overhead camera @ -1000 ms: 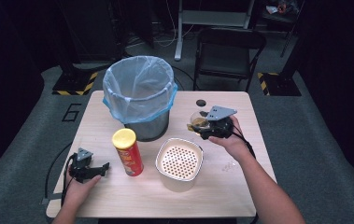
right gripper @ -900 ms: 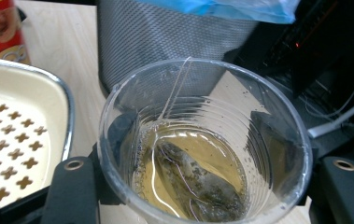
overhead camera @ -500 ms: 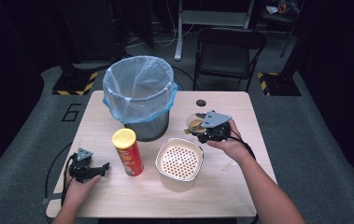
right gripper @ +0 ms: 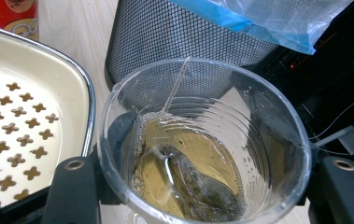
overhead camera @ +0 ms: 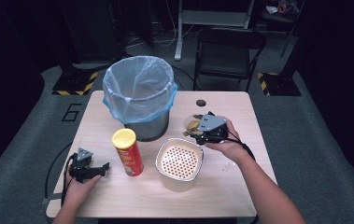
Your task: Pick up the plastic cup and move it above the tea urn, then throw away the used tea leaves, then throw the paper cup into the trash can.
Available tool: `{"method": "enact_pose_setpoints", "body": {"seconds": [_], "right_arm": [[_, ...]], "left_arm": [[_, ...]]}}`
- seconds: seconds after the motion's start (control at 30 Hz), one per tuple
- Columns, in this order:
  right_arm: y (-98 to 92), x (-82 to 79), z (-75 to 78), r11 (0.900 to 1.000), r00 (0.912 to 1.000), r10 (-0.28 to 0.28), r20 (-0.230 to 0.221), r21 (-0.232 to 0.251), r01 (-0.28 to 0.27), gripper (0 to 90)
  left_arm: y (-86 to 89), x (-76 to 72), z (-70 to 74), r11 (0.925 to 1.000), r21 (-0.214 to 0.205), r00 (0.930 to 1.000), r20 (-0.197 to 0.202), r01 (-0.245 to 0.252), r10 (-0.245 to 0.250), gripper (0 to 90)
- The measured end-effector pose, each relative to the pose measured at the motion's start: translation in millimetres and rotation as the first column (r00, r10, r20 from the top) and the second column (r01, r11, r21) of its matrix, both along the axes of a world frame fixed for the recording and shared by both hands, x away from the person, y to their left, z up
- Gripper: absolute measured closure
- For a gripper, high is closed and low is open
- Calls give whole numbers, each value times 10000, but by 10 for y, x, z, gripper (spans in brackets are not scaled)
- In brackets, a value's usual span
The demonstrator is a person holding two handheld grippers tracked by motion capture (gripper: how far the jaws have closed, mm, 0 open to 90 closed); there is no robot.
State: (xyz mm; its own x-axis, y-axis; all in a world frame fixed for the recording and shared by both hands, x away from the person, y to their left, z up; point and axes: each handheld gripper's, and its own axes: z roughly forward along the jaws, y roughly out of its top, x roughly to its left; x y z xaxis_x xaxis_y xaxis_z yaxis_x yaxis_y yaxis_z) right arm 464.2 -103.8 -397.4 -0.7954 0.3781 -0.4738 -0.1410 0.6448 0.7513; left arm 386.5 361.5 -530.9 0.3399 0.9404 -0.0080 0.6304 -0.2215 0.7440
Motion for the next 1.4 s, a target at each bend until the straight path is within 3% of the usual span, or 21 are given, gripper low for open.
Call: {"method": "enact_pose_setpoints", "body": {"seconds": [0.17, 0.5, 0.67, 0.9, 0.97, 1.0, 1.13, 1.2, 1.23, 1.27, 1.3, 1.33, 1.37, 1.4], "right_arm": [[25, -17, 16, 9998, 9998, 190, 113, -29, -190, 349], [95, -62, 2, 9967, 9913, 810, 1038, -184, -795, 350], [142, -117, 9, 9952, 9828, 934, 1592, -453, -872, 351], [179, -188, 19, 9901, 9629, 1156, 2438, -1060, -920, 353], [197, -217, 16, 9862, 9508, 1264, 2828, -1390, -898, 354], [201, -230, 12, 9862, 9515, 1225, 2823, -1421, -848, 355], [242, -294, 9, 9781, 9320, 1478, 3309, -1884, -882, 357], [274, -335, 5, 9705, 9139, 1611, 3725, -2280, -782, 358], [274, -335, 5, 9705, 9139, 1611, 3725, -2280, -782, 358], [290, -356, 0, 9659, 9076, 1662, 3854, -2489, -711, 359], [327, -392, -13, 9504, 8811, 1935, 4314, -3053, -592, 360], [342, -406, -21, 9429, 8732, 2029, 4431, -3290, -522, 360], [368, -425, -39, 9286, 8571, 2208, 4655, -3690, -388, 361], [368, -425, -39, 9286, 8571, 2208, 4655, -3690, -388, 361]], "left_arm": [[0, 0, 0, 10000, 1, 10000, 0, 1, -1, 128], [0, 0, 0, 10000, -3, 10000, 1, 0, 0, 128], [-1, -1, 0, 10000, -6, 10000, -5, -2, 2, 128], [-1, -2, 1, 10000, -6, 10000, -21, -2, 2, 128], [-1, -2, 1, 10000, -8, 10000, -24, -2, 2, 129], [0, -2, 2, 10000, -5, 10000, -36, 5, -5, 129], [-1, -2, 1, 10000, -7, 10000, -23, 0, 0, 128], [-1, -2, 1, 10000, -7, 10000, -22, 0, 0, 128], [-1, -2, 1, 10000, -7, 10000, -22, 0, 0, 129], [0, -1, 0, 10000, -2, 10000, -6, 3, -3, 129], [-1, -3, 0, 10000, -29, 10000, -22, 1, -1, 129], [-2, -6, -1, 10000, -37, 10000, -7, 21, -21, 129], [-5, -6, -4, 10000, -92, 10000, 3, 14, -14, 129], [-5, -6, -4, 10000, -92, 10000, 3, 14, -14, 129]]}}
